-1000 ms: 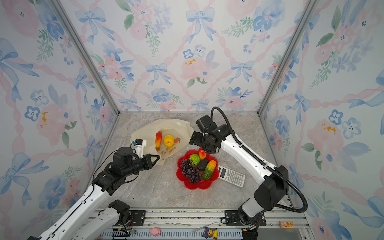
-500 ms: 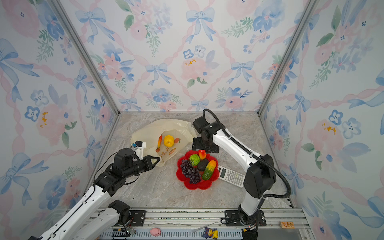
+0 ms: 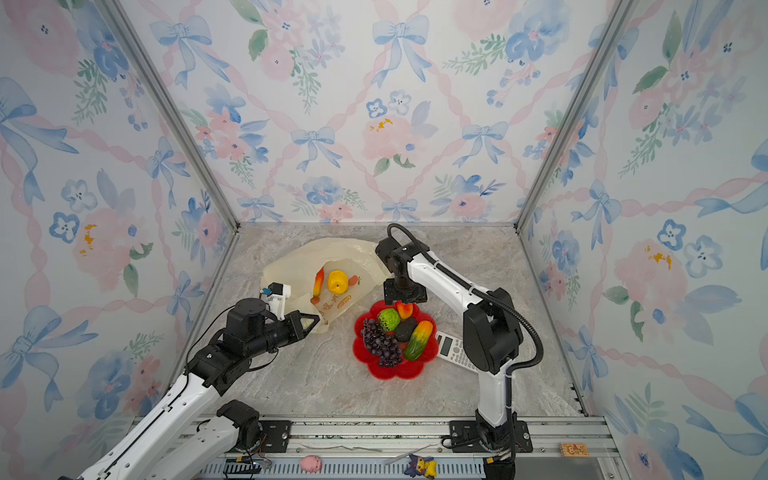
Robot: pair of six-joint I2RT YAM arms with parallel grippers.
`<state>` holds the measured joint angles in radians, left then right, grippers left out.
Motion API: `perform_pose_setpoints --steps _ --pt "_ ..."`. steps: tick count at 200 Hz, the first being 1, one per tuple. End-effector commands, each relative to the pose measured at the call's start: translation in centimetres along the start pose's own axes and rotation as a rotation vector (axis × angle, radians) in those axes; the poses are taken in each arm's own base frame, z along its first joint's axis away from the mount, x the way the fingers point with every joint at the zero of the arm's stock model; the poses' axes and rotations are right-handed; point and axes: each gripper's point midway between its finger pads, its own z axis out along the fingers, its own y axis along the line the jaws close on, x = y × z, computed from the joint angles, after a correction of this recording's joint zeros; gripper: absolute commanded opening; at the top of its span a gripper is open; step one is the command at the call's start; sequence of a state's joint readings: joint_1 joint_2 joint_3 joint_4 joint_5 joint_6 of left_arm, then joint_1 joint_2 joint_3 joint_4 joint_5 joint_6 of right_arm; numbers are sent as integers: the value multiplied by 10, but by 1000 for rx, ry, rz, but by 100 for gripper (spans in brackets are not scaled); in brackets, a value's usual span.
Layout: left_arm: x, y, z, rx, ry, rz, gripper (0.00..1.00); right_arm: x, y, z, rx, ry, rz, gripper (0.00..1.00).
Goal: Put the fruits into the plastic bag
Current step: 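Lower the right gripper onto the red-yellow mango in the bowl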
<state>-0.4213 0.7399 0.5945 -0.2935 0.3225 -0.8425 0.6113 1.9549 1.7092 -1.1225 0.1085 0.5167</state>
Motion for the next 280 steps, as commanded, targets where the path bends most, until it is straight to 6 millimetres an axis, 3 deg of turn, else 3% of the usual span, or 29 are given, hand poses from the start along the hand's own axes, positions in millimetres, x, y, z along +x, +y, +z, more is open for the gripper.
perform_pose_setpoints --steps 1,126,178,218,280 --pt "-1 4 1 -12 -9 -9 0 -7 -1 7 -9 21 7 72" --pt "-1 7 4 -28 0 7 0 -10 1 35 -41 73 59 58" --pt "-3 6 5 -26 6 26 0 -10 1 35 -40 76 65 41" --pt "-3 7 6 -24 11 31 0 -7 -6 25 -20 62 67 37" --pt "-6 6 6 -25 4 41 0 -2 -25 -14 -11 11 85 36"
